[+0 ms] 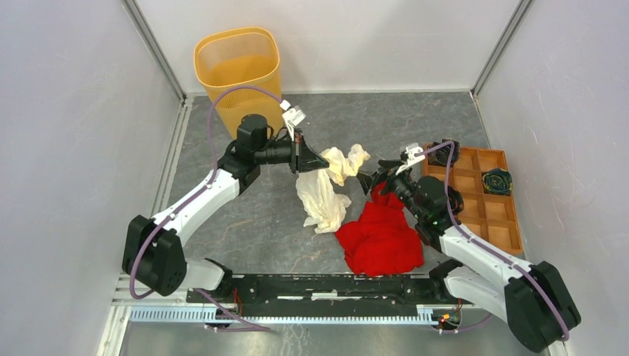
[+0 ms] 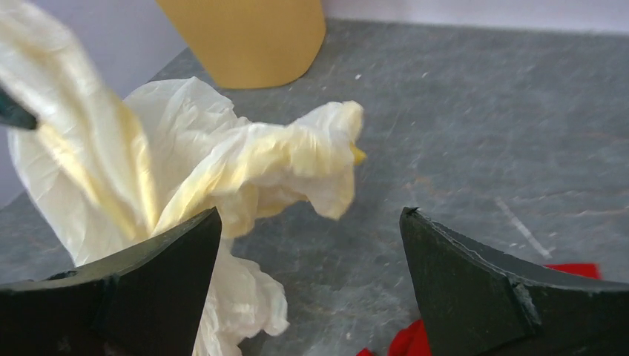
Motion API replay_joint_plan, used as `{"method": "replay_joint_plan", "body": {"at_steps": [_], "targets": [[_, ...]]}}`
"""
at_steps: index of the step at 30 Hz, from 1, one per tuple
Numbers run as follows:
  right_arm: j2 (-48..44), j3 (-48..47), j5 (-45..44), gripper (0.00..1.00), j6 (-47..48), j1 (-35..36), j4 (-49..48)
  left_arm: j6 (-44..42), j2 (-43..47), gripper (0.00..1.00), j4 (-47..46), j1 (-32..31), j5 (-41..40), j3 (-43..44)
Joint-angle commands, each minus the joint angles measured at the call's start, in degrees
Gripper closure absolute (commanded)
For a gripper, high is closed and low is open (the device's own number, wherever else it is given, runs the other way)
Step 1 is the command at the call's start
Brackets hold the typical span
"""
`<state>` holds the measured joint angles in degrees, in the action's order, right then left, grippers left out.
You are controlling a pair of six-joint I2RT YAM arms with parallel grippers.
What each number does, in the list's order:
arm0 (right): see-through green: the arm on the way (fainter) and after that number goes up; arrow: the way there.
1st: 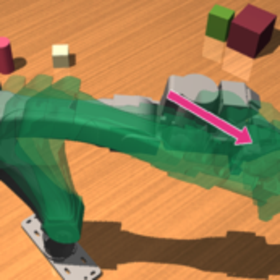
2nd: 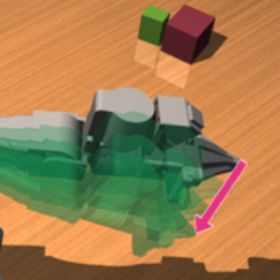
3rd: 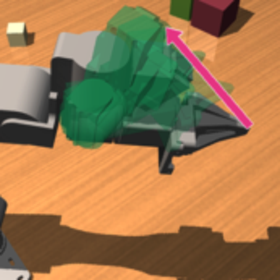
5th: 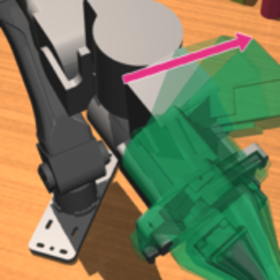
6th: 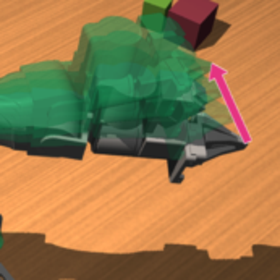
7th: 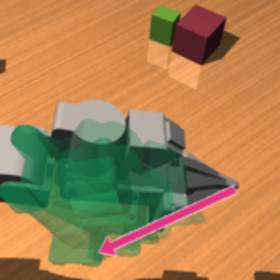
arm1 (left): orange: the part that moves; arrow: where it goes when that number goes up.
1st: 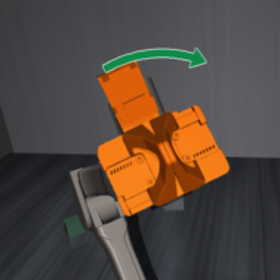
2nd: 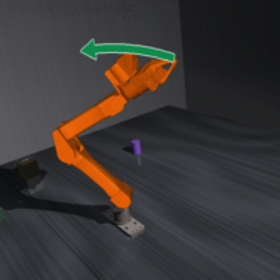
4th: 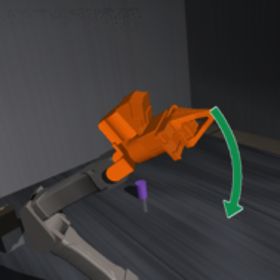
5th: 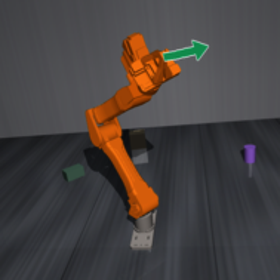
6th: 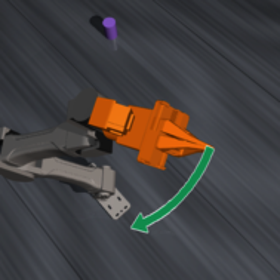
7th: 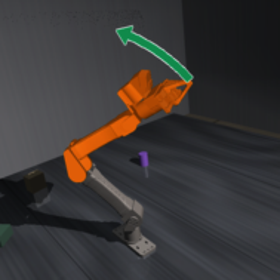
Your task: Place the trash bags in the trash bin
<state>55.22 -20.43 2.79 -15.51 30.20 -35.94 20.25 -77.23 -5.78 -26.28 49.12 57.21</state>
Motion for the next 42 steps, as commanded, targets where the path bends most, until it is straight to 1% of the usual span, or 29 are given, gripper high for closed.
{"method": "replay_joint_plan", "body": {"at_steps": [1,3,4,6,8,9,11,13,15,17,18,19,21,22,27,31,35,38,39,40,41,42], "targets": [[2.76,-2.23,14.29,0.02,-11.83,-3.84,-5.75,-2.76,-1.4,0.98,2.59,-2.01,8.1,4.39],[3.23,-2.16,19.94,0.02,-10.96,-5.22,-7.43,-3.39,-1.85,0.98,3.93,-2.37,8.29,5.01],[2.94,-1.94,21.37,0.02,-8.34,-5.53,-7.47,-3.65,-1.75,0.98,4.53,-2.4,8.45,5.24],[0.99,-0.96,22.17,0.05,0.59,-5.53,-4.64,-3.81,-1.18,0.98,4.7,-2.44,8.61,5.31],[-2.42,-0.08,20.53,0.07,11.08,-5.53,0.28,-3.95,-0.35,0.98,4.71,-2.44,8.6,5.15],[-4.56,0.87,20.8,0.1,14.68,-5.46,1.28,-3.94,-0.08,0.98,4.68,-2.43,8.61,5.11],[-10.29,4.58,21.6,0.12,23.5,-4.86,0.27,-3.9,0.17,0.98,4.89,-2.6,8.97,5.17],[-15.85,7.8,21.14,0.12,29.2,-4.58,-1.9,-4.13,0.15,0.98,5.34,-2.62,9.03,5.53],[-20.17,8.99,21.91,0.11,35.34,-4.6,-2.37,-4.17,0.21,0.98,5.51,-2.68,9.12,5.64],[-20.81,7.4,24.62,0.09,40.57,-4.54,-1.06,-4.05,0.32,0.98,5.52,-2.69,9.38,5.75],[-19.14,5.61,26.82,0.1,42.41,-4.53,1.1,-4.08,0.39,0.98,5.47,-2.72,9.79,5.87],[-16.98,2.74,29.97,0.13,44.1,-4.58,3.58,-4.0,0.53,0.98,5.49,-2.76,10.15,5.96],[-11.75,-2.44,36.23,0.22,46.1,-4.47,8.38,-4.03,1.04,0.98,5.51,-2.82,10.5,5.86],[-9.53,-3.87,38.79,0.25,46.89,-4.33,9.2,-4.07,1.23,0.98,5.52,-2.89,10.44,5.78],[-6.1,-4.56,39.92,0.24,48.41,-1.41,7.59,-4.54,1.06,0.98,7.19,-3.34,10.46,5.98],[-3.75,-6.24,42.55,0.26,49.23,-0.45,10.01,-4.41,0.6,0.98,7.31,-3.36,10.43,6.27],[-3.72,-4.27,41.87,0.25,48.95,-0.23,8.82,-4.35,0.42,0.98,7.45,-3.34,10.38,6.29],[-3.39,-3.32,36.31,0.25,48.75,0.12,6.93,-4.34,0.33,0.98,7.44,-3.36,10.7,6.4],[-3.09,-3.31,34.45,0.27,49.05,0.21,6.54,-4.34,0.26,0.98,7.41,-3.4,10.77,6.42],[-2.79,-3.35,32.88,0.33,48.91,0.21,6.0,-4.34,0.24,0.98,7.44,-3.34,10.83,6.42],[-2.5,-3.33,31.4,0.42,48.73,0.17,4.98,-4.32,0.16,0.98,7.45,-3.34,11.01,6.5],[-2.21,-3.19,30.97,0.47,48.78,0.22,4.06,-4.27,0.11,0.98,7.45,-3.34,11.22,6.51]]}}
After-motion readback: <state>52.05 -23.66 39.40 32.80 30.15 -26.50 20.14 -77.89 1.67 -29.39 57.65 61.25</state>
